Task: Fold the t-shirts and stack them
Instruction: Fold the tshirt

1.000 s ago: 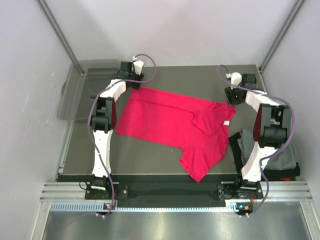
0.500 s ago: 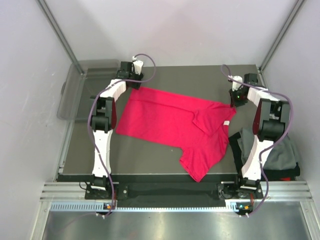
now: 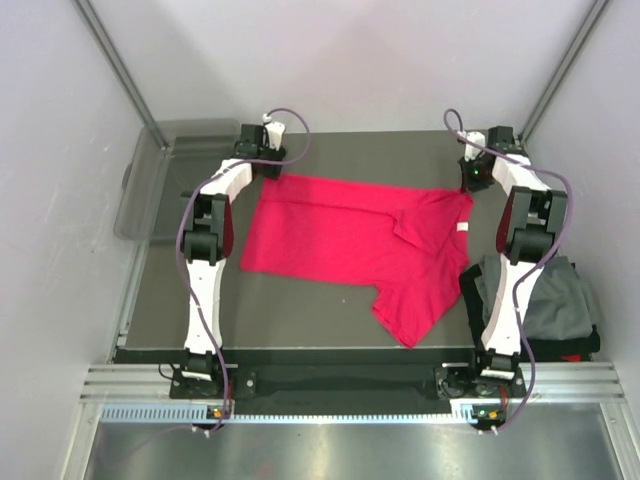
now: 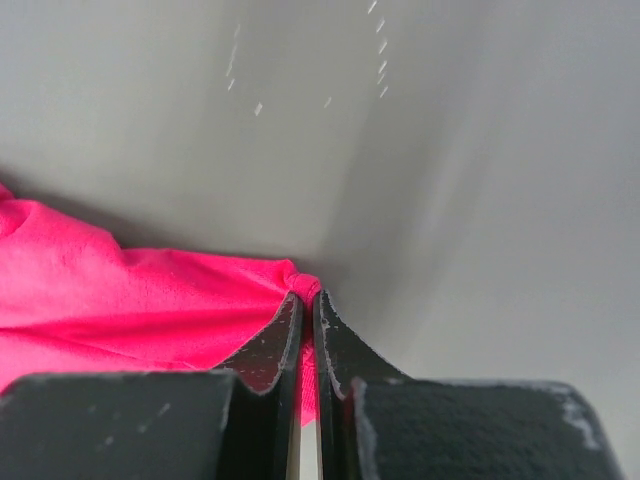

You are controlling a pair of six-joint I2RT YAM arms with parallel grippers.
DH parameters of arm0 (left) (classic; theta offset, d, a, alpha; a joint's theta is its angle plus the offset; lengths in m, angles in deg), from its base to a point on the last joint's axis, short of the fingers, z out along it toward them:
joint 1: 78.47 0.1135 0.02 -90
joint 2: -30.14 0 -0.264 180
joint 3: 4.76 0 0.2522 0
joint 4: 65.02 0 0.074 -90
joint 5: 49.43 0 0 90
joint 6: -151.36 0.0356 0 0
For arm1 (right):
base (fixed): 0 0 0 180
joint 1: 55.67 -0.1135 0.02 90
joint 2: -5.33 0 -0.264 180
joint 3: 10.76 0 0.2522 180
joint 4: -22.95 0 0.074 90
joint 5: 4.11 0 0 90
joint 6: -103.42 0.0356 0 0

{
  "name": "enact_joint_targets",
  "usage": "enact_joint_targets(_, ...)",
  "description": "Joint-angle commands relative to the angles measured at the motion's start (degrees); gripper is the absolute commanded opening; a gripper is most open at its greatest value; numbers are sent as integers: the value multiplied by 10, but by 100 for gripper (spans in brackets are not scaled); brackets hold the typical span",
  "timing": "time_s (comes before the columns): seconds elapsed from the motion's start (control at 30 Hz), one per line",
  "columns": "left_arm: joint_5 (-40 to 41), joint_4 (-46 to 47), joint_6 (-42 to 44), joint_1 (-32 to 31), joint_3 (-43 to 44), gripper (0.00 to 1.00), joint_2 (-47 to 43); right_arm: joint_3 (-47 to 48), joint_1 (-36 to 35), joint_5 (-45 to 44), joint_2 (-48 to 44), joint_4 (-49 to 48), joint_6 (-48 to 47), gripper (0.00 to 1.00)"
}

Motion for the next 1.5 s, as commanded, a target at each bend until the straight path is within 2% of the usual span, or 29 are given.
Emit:
enact_joint_targets(0.0, -32, -3, -29, 3, 32, 66, -23, 60, 5, -12, 25, 2, 6, 0)
enact_joint_targets(0.07, -44, -27, -49, 6, 40, 65, -28, 68, 5, -14, 33, 4, 4, 0)
enact_joint_targets(0.33, -46, -29, -72, 16, -4, 64, -84, 54, 2, -12, 22, -3, 1, 1)
enact_joint_targets(0.57, -64, -55, -83, 27, -25, 58, -103, 45, 2, -8, 15, -7, 4, 1)
enact_joint_targets(1.27, -79, -97, -86, 29, 51, 50, 4, 31, -5, -5, 6, -12, 3, 0)
enact_joint_targets(1.37, -84, -92, -87, 29, 53, 29, 11, 30, -8, -9, 7, -13, 1, 0)
enact_joint_targets(1.4, -87, -84, -87, 29, 52, 6, 12, 32, -8, -11, 7, -15, 1, 0)
enact_joint_targets(1.43, -86, -80, -90, 29, 53, 0, 13, 34, -10, -14, 10, -15, 3, 0)
enact_joint_targets(1.47, -85, -75, -92, 29, 53, 0, 14, 38, -9, -18, 12, -15, 4, 0)
